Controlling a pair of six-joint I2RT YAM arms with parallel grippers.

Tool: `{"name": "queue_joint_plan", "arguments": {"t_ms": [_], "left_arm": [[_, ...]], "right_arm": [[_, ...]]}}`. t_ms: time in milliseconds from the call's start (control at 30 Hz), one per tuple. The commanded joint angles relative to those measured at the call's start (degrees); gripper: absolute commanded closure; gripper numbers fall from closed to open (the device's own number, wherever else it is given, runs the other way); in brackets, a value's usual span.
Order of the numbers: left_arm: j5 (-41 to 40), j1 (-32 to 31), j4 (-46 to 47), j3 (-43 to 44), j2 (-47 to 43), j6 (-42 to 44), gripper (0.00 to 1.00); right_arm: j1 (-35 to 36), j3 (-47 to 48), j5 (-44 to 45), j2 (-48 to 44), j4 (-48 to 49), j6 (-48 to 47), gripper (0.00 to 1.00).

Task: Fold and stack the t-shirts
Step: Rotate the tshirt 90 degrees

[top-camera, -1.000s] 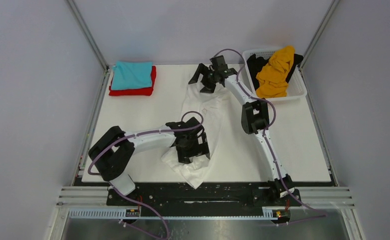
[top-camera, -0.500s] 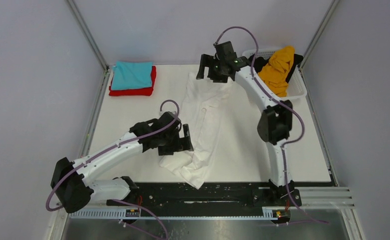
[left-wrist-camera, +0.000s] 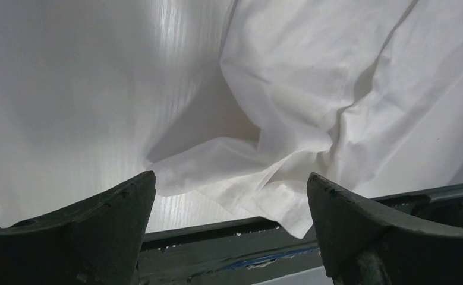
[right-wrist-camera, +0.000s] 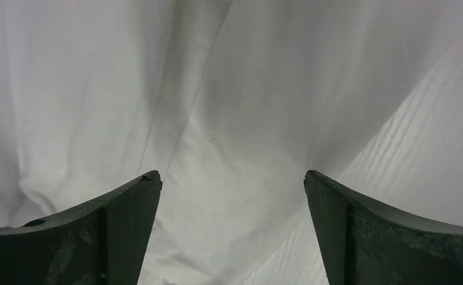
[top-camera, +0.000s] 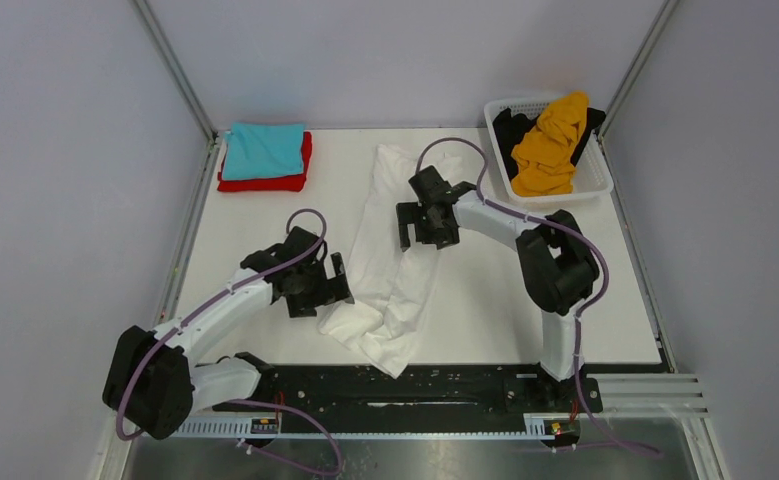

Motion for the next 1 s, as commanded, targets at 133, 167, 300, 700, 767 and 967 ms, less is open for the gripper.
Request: {"name": "queue_joint_plan", "arguments": {"t_ms": [133,167,300,700,767,967], "left_arm": [[6.57,0.23,6.77,-6.91,-5.96,0.85,0.01],[8.10,0.24,7.87,-7.63,-6.15,0.93,0.01],[10.49,0.19,9.38,-9.95,-8.46,0.34,0.01],[20.41,-0.10,17.53,-14.08,-10.70,-0.12,0.01],[20.13,-0.39,17.49,-14.69,-9.65,0.10,0.01],[15.71,-1.94,17.62,-15.79,-5.91,0.10,0.04]], "right_arm": [[-0.58,4.98,2.75,7.16,2.20,-3.51,0.00],[-0.90,5.86,2.45,8.42,1.31,-3.12,0.01],[-2.90,9.68,1.37,12.55,-1.58,-2.08,0.00],[-9.63,29.32,-10.41,23.13,-17.09,-2.38,0.01],[-9.52,27.41,-8.63,19.77,-14.95,-3.25,0.00],[-9.54,20.97,-5.50,4.97,-9.56,-5.87,0.00]]}}
